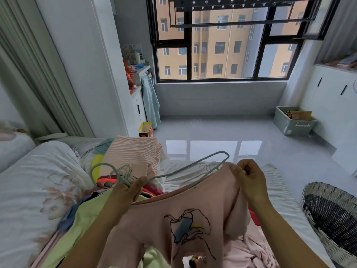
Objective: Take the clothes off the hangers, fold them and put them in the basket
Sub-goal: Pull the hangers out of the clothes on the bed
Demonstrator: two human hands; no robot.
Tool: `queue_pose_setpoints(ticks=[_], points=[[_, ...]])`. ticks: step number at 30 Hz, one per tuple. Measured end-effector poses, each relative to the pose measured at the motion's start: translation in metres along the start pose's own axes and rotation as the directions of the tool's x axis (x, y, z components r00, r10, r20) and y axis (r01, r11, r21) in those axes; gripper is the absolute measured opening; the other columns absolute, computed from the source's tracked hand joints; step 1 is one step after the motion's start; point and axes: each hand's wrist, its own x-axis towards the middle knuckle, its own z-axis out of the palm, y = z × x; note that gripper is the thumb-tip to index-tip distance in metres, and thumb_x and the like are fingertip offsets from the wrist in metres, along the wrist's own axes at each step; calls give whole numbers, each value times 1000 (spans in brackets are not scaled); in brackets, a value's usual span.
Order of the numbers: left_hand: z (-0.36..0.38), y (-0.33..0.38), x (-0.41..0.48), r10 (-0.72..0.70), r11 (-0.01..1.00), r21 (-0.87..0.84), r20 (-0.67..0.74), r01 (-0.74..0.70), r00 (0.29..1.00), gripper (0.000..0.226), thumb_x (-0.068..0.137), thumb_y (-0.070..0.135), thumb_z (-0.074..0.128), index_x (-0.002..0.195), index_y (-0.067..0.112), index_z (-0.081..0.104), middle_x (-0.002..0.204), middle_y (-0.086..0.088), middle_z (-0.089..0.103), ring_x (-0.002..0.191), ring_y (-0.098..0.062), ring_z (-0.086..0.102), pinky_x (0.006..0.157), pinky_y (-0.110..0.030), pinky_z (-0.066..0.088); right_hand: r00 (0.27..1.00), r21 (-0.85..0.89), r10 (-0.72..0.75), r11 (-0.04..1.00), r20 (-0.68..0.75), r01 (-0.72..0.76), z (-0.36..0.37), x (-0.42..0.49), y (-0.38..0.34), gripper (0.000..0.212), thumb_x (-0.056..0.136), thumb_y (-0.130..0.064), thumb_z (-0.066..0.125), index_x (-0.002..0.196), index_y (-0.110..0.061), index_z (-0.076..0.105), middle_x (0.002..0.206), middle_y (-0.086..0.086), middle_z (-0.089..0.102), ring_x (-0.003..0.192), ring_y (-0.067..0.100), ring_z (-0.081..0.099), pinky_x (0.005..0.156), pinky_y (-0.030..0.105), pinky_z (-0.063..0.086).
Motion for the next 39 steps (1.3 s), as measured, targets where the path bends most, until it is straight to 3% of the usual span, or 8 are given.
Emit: queue_pose_setpoints(ticks=[8,12,17,24,26,29,32,39], points=[[17,-10,-7,-134,977,-154,85,146,987,54,86,43,52,43,18,32,41,2,25,36,-9,21,41,-20,20,947,159,182,977,-264,-143,1,10,18,13,92,-15,55,82,-13,48,73,-3,46,66,9,43,62,18,36],[13,-11,1,-317,725,-606,129,327,940,51,82,52,44,45,18,35,39,3,19,29,-6,13,34,-13,10,928,252,349,917,-128,-310,-6,7,35,18,93,-17,55,77,-17,47,76,1,45,66,11,41,61,23,35],[33,17,17,-287,636,-712,143,300,947,48,80,53,46,52,16,34,35,5,20,26,-5,13,33,-10,10,946,295,289,900,144,-320,15,-9,19,13,92,-9,55,80,-12,51,76,3,47,67,14,44,57,18,41],[83,55,24,-243,601,-758,131,255,961,47,87,50,45,57,16,37,36,6,25,30,-6,14,38,-19,7,795,-136,15,987,607,85,74,-55,7,27,69,-26,67,96,-27,63,94,-10,49,78,-1,52,77,13,42],[91,63,22,-203,599,-761,157,250,966,43,91,41,47,58,16,37,40,6,28,34,-7,18,38,-21,12,768,-272,-53,918,638,289,82,-57,20,32,64,-42,51,93,-36,63,87,-15,39,74,-3,46,73,14,38],[88,70,26,-182,626,-750,123,212,975,35,97,23,46,63,14,42,44,6,37,38,-6,26,40,-19,21,807,-314,-63,901,587,299,77,-51,27,2,78,-21,64,77,-21,66,73,-12,40,66,-2,43,63,12,32],[70,74,41,-166,713,-687,26,138,986,31,98,21,42,69,12,50,43,8,42,34,-3,27,36,-16,21,728,-388,4,848,685,361,68,-54,31,13,83,-17,67,83,-4,68,71,-17,40,70,9,44,62,7,31],[-5,105,86,-87,790,-600,-313,-126,946,32,97,15,38,69,15,52,37,11,38,32,-2,24,33,-16,15,431,-562,395,729,812,391,28,-55,-1,40,88,-19,59,53,-22,40,42,-10,41,40,-1,38,44,12,28]])
